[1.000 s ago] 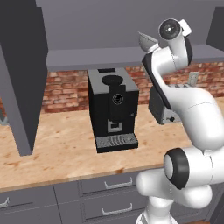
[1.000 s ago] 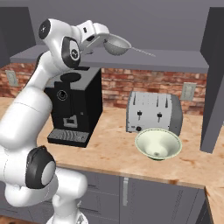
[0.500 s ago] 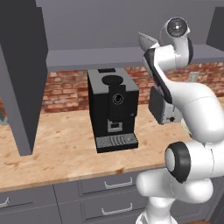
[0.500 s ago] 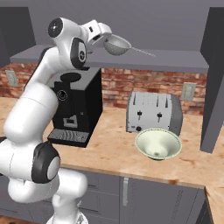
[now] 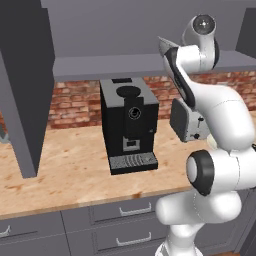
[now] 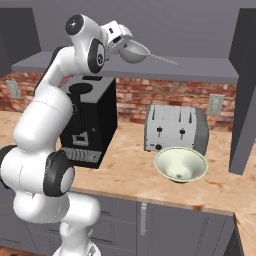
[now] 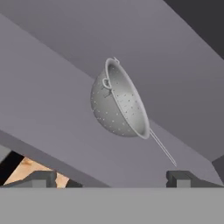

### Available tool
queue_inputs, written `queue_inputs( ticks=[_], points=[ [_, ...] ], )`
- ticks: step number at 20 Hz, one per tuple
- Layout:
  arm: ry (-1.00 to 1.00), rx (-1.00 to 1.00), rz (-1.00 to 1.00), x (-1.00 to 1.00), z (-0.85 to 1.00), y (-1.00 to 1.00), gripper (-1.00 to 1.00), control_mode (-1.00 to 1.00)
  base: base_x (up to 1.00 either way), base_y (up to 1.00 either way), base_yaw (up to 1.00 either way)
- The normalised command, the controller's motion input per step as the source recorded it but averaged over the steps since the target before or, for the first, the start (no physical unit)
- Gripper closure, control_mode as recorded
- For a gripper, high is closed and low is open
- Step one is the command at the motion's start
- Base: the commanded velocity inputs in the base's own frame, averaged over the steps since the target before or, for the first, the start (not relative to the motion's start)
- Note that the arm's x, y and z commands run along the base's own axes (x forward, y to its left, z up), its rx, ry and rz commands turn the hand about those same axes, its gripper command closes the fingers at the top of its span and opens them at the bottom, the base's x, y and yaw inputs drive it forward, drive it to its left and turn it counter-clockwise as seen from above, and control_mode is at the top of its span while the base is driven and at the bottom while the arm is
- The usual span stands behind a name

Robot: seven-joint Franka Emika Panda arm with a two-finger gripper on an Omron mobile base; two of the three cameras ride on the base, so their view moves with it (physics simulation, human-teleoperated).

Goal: Open the cabinet and setup a tea strainer by placing it in the bowl upright.

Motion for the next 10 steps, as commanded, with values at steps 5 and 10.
queue_inputs(
  ticks=[5, 10],
  points=[
    [0.03, 0.0, 0.0, 0.26, 0.0, 0.0, -1.0, -1.0, 0.0, 0.0, 0.0],
    [0.0, 0.0, 0.0, 0.24, 0.0, 0.0, -1.0, -1.0, 0.0, 0.0, 0.0]
  ],
)
